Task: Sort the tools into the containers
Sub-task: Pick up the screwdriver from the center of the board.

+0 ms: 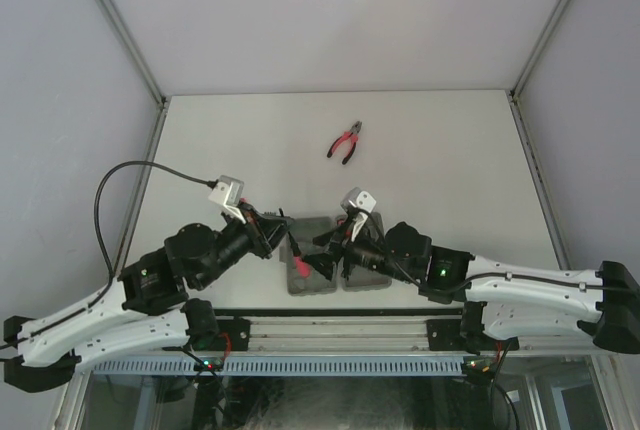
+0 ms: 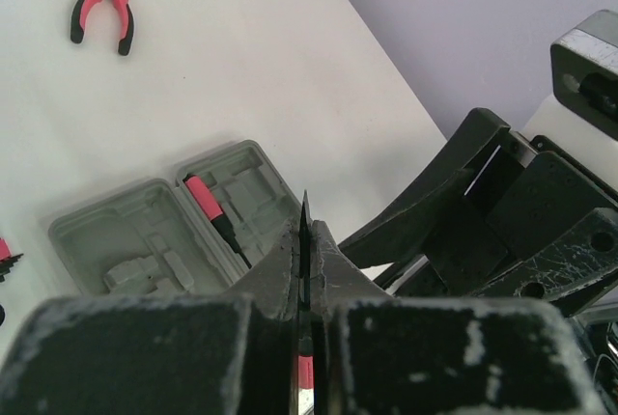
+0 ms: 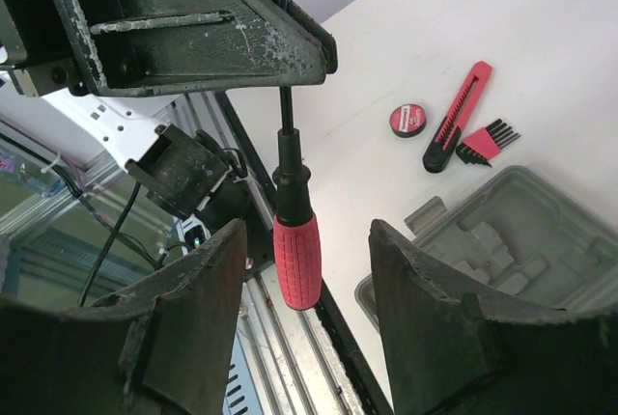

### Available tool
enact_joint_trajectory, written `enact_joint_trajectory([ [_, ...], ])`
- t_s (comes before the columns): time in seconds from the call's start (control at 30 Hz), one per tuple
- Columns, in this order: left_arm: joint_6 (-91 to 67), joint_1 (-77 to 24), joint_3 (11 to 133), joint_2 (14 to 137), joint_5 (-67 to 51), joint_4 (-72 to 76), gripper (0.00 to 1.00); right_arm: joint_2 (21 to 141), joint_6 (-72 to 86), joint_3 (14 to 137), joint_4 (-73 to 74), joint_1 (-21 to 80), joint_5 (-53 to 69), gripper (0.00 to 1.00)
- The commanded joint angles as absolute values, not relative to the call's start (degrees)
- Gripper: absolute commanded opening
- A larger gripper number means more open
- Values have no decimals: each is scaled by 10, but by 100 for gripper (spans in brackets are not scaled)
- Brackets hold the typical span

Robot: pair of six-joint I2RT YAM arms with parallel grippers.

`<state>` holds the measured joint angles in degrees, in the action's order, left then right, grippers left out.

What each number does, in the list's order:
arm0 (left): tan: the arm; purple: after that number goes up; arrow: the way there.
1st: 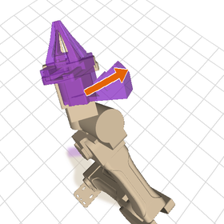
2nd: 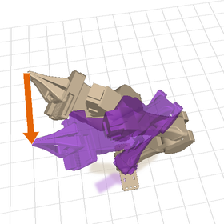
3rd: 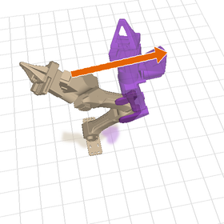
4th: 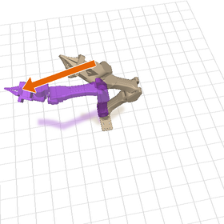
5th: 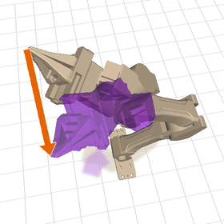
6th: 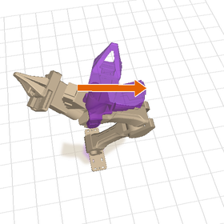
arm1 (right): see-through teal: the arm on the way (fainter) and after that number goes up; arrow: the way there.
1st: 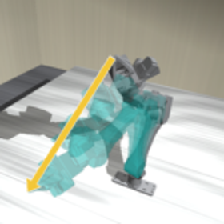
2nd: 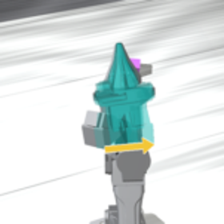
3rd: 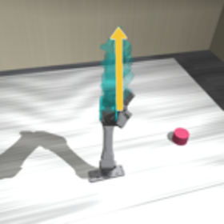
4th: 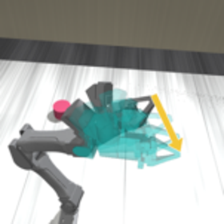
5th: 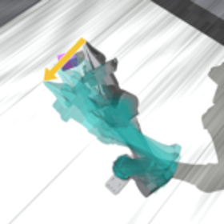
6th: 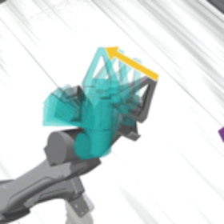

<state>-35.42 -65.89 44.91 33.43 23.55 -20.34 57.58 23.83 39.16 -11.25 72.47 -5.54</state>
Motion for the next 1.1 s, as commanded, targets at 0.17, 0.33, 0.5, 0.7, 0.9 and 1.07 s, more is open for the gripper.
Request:
enact_joint_trajectory([
  [0.17, -346, -659, 474, 342, 228, -186, 0, 601, 257, 448, -75, 729, -53, 52],
  [0.33, -343, -659, 479, 349, 221, -186, 0, 611, 260, 449, -63, 736, -45, 50],
  [0.5, -343, -658, 483, 350, 221, -185, 0, 622, 263, 448, -49, 740, -45, 49],
  [0.7, -340, -659, 486, 357, 218, -184, 0, 626, 266, 448, -40, 740, -50, 43],
  [0.9, -342, -658, 481, 355, 217, -178, 0, 627, 268, 448, -45, 740, -57, 39],
  [1.07, -343, -659, 479, 352, 217, -178, 0, 633, 271, 447, -56, 741, -43, 43],
])
